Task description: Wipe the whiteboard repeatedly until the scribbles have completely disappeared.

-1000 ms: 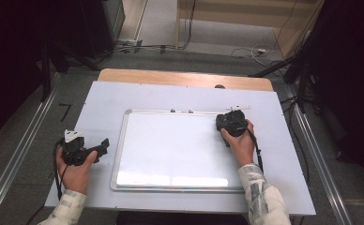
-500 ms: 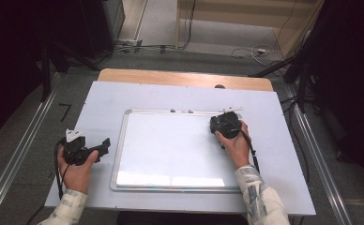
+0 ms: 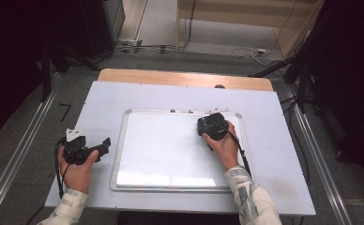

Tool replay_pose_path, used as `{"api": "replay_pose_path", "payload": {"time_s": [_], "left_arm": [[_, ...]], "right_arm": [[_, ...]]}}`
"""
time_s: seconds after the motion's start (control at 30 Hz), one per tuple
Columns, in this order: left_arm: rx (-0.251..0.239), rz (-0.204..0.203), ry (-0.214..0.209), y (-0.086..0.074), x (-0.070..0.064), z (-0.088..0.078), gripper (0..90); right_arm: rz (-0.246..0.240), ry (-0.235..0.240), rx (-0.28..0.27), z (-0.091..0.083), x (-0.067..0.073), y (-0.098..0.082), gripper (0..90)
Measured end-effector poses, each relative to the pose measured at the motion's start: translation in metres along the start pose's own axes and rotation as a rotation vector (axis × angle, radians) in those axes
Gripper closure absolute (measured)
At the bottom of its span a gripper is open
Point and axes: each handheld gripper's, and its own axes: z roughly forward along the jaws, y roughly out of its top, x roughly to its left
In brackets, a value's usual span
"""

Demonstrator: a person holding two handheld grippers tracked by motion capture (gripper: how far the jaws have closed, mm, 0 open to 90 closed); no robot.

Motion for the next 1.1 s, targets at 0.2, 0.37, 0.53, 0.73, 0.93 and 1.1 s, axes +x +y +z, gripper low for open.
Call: {"api": "replay_pose_path", "payload": {"time_s": [0.2,0.37,0.53,0.73,0.93,1.1], "left_arm": [[0.001,0.003,0.002,0.0,-0.001,0.0,6.7],[0.0,0.001,0.001,0.0,0.0,0.0,6.7],[-0.001,0.003,0.002,0.0,-0.001,0.0,6.7],[0.0,0.001,0.0,0.0,0.0,0.0,6.7],[0.0,0.002,-0.001,0.0,-0.001,0.0,6.7],[-0.002,-0.002,-0.001,0.0,0.0,0.001,6.7]], "right_arm": [[-0.009,0.011,0.001,0.0,0.007,0.001,38.7],[-0.012,0.017,-0.002,0.001,0.009,0.001,38.7],[-0.025,0.02,0.001,0.003,0.016,0.005,38.7],[-0.041,0.033,-0.004,0.007,0.027,0.011,38.7],[-0.054,0.047,-0.005,0.012,0.038,0.017,38.7],[-0.068,0.057,-0.007,0.016,0.047,0.022,38.6]]}}
